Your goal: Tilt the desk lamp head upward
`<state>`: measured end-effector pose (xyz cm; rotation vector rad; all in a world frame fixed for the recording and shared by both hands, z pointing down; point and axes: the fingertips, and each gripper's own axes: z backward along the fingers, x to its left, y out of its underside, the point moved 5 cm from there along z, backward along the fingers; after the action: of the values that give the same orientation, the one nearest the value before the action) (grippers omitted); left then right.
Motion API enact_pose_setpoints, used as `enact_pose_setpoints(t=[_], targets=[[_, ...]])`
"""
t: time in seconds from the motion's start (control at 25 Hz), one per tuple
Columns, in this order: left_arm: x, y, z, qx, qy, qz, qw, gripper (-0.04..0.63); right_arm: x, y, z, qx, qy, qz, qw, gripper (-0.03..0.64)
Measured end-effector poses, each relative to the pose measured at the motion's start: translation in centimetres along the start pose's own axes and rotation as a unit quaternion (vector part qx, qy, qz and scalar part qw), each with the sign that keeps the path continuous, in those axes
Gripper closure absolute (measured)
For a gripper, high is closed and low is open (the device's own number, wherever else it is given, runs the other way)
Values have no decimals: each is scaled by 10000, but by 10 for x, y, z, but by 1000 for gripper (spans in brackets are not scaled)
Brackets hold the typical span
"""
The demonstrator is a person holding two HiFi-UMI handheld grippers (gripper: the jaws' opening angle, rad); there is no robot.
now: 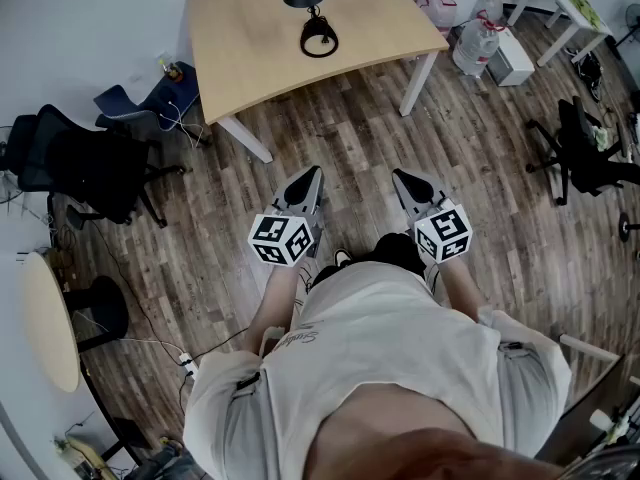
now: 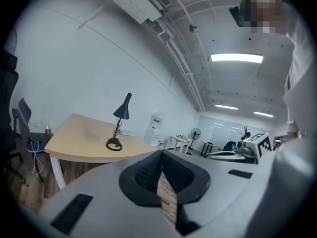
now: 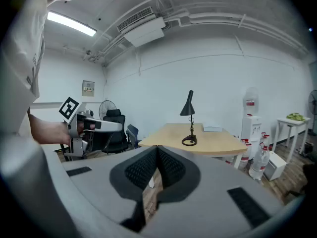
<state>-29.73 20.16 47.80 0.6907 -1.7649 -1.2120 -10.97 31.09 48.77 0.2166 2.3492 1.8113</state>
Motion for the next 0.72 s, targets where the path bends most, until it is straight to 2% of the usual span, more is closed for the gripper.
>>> enact_pose_setpoints(t=[0.16, 0.44, 0.56, 0.72], targets=[[8, -5, -2, 37, -18, -192, 9998, 581, 1, -1, -9, 70, 8, 10, 10000, 621], [20, -6, -26, 186, -65, -197, 9996, 581, -16, -13, -27, -126, 112, 14, 9999, 621], [26, -11, -51, 258, -112, -317, 9991, 582, -37, -8, -41, -20, 124, 56, 9999, 621], [34, -17, -98, 344, -213, -287, 9988, 581, -82, 3, -64, 149, 40, -224, 9996, 621]])
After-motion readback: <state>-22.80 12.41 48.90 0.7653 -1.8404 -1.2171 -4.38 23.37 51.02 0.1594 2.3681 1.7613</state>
